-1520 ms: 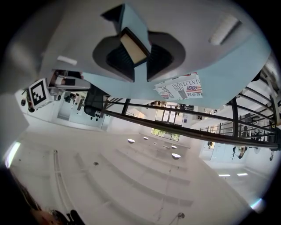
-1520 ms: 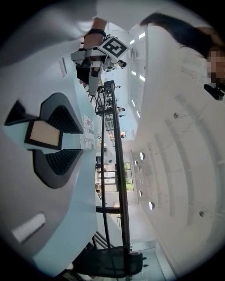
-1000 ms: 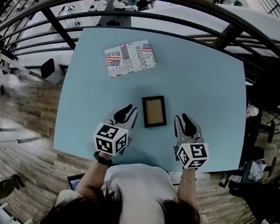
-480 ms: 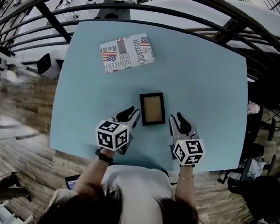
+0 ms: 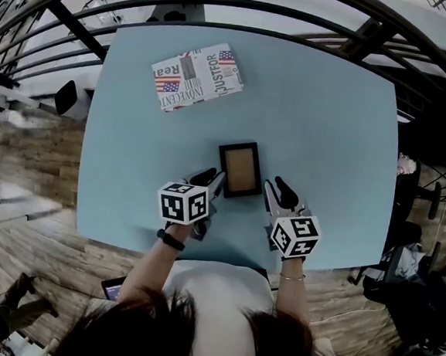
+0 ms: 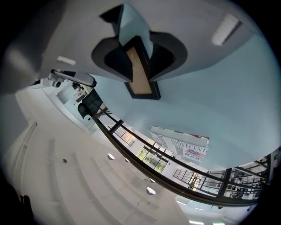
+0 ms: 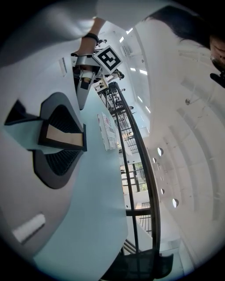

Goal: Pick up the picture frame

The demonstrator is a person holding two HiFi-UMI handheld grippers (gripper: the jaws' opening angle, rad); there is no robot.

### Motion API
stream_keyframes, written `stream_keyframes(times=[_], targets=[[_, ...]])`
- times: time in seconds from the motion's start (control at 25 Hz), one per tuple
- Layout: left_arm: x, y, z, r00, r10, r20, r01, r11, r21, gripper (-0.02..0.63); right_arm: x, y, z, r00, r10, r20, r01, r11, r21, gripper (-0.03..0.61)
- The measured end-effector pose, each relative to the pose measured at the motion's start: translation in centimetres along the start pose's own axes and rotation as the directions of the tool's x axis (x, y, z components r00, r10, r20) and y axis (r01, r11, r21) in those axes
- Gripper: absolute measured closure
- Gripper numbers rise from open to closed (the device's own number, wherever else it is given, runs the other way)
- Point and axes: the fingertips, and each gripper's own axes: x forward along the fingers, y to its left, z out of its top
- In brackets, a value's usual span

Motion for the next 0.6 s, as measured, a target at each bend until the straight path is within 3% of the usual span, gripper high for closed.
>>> stream_keyframes(times=[0.6], targets=[[2.2,1.6,-1.5,0.997,0.049,-0.053,-0.053,0.996,-0.068,0.496,1.6,-0.5,-1.1,1.000,0.019,-0.025,-0.017,0.997,0.073,0.488]])
